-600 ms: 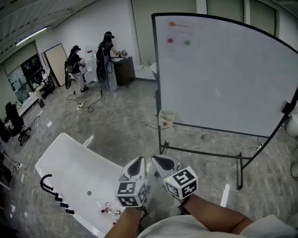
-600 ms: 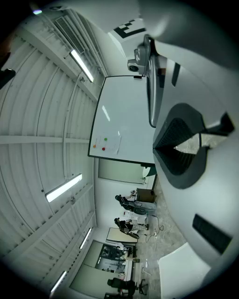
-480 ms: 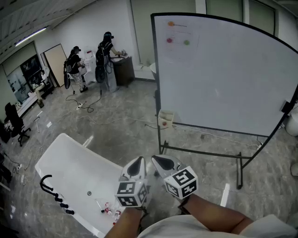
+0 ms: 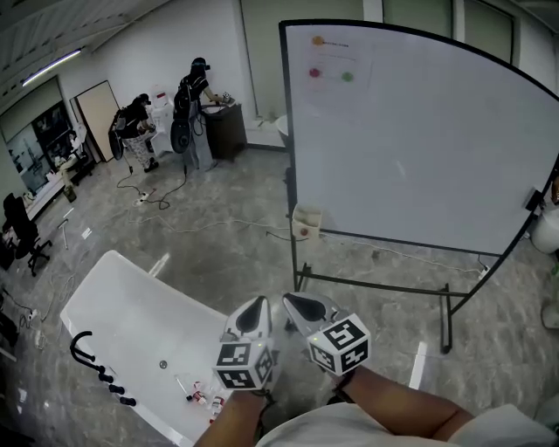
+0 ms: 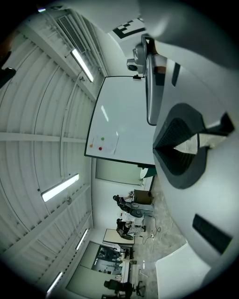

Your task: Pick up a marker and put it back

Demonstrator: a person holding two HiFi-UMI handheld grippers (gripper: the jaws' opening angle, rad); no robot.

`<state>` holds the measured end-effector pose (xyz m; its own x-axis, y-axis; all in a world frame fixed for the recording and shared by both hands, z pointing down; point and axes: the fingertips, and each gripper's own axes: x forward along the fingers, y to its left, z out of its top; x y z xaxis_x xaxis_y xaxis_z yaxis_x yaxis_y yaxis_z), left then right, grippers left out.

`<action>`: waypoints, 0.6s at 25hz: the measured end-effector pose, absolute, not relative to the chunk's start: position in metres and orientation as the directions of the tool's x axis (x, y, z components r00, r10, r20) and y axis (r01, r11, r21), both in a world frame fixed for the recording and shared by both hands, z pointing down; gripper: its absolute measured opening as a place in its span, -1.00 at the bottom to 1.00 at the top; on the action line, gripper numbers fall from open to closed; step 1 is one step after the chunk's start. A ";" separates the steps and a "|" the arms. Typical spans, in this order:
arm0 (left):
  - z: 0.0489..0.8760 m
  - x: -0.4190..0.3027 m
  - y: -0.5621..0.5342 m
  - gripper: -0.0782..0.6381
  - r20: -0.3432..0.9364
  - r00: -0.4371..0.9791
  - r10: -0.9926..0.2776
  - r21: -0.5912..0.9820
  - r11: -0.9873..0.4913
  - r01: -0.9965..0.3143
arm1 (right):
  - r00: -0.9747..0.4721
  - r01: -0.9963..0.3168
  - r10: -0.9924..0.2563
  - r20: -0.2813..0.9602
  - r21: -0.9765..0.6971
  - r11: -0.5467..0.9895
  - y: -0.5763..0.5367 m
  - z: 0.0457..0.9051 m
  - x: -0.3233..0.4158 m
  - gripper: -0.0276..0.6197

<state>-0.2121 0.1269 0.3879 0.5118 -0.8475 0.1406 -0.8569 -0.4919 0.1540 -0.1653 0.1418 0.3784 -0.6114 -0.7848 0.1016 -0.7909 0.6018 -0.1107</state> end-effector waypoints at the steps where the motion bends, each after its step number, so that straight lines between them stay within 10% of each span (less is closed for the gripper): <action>1: 0.389 -0.210 0.122 -0.77 0.141 0.514 -0.846 0.154 -0.494 -0.856 | -0.611 -0.792 -0.785 0.102 -0.111 0.601 0.138 0.380 -0.163 -0.91; 15: 0.439 -0.158 -0.037 -0.77 0.180 0.494 -0.851 0.146 -0.474 -0.869 | -0.637 -0.770 -0.763 0.110 -0.149 0.621 -0.032 0.430 -0.100 -0.91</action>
<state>-0.1575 -0.0365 0.4388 0.4941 -0.8507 0.1795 -0.8685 -0.4737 0.1460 -0.1005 -0.0319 0.4305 -0.6367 -0.7632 0.1104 -0.7698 0.6206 -0.1492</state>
